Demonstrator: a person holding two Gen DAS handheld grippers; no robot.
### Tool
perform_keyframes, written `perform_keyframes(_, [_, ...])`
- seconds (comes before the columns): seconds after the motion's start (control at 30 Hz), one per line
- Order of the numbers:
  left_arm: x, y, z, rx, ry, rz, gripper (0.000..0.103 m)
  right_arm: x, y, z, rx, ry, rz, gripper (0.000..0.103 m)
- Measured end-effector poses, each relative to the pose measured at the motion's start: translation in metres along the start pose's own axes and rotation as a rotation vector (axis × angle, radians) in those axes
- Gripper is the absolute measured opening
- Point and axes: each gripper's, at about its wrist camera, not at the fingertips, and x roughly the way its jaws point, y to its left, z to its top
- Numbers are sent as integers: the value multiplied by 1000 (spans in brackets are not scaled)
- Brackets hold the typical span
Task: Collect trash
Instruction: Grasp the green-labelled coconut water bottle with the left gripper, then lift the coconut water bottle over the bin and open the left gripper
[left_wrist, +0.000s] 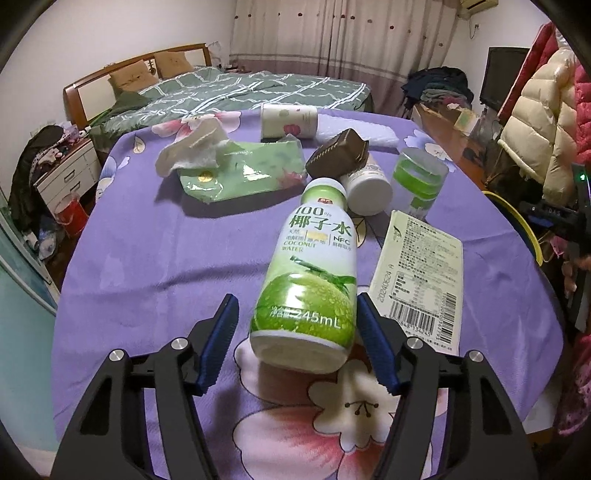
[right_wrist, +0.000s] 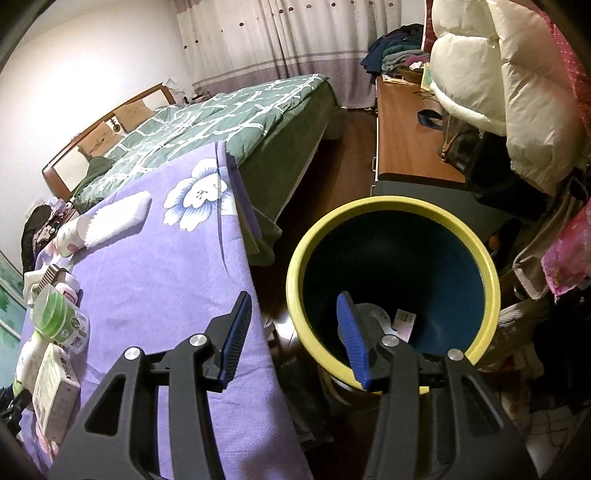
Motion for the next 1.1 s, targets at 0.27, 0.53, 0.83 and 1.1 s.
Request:
perform_keyframes(0.27, [17, 4, -3, -5, 18, -19, 63, 6, 5, -4, -10, 19, 7, 46])
perform_keyframes(0.53, [-1, 5, 4, 14, -79, 27, 57, 3, 9, -4, -16, 11, 18, 46])
perform_keyframes(0.83, [-35, -3, 36, 83, -207, 121, 54, 0, 7, -6, -13, 7, 24, 46])
perform_keyframes(1.1, [-47, -2, 47, 63, -243, 140, 54, -2, 3, -7, -3, 4, 23, 46])
